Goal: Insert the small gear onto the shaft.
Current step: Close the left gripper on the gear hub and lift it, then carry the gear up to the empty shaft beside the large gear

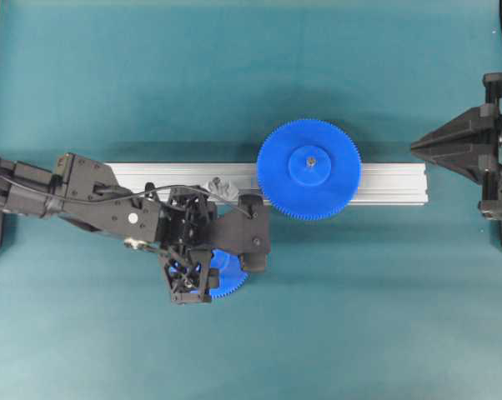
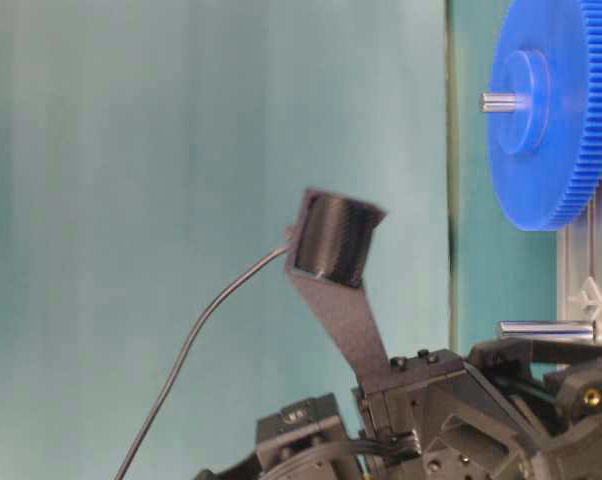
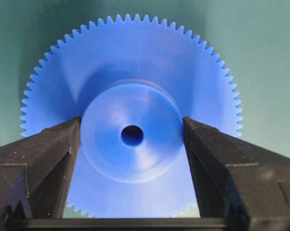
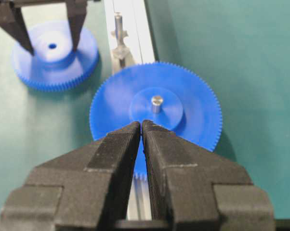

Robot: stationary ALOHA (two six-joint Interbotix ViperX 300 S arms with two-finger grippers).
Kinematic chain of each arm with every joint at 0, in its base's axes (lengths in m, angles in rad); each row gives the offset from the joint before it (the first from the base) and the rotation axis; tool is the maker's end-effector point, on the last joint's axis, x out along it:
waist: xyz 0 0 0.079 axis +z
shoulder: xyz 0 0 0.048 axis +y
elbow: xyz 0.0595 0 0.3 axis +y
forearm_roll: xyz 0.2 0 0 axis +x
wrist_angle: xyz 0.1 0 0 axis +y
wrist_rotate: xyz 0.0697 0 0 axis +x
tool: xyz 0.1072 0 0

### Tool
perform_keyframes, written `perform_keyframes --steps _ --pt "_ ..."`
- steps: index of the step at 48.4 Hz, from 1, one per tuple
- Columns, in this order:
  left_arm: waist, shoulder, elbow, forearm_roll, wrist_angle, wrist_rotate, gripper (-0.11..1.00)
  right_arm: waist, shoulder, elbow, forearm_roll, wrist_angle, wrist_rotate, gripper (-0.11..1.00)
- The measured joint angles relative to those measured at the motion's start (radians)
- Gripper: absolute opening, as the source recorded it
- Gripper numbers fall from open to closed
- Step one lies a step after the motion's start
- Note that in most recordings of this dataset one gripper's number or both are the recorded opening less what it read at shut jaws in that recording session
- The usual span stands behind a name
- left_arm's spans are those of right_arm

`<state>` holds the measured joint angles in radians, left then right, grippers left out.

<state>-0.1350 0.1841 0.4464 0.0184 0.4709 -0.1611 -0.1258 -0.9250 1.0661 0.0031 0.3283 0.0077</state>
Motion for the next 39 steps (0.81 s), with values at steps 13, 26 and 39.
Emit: perform_keyframes --steps 13,26,39 --pt "0.005 -0.044 -0.032 0.000 0.018 0.029 0.70 -0.002 -0.015 0.009 0.000 0.002 0.002 0.23" --pt "0.034 -0.135 -0.098 0.000 0.253 0.118 0.70 -0.002 -0.055 0.025 0.002 0.000 0.000 0.23" --pt "0.109 -0.219 -0.161 0.000 0.367 0.238 0.70 -0.002 -0.086 0.038 0.002 0.000 0.000 0.23"
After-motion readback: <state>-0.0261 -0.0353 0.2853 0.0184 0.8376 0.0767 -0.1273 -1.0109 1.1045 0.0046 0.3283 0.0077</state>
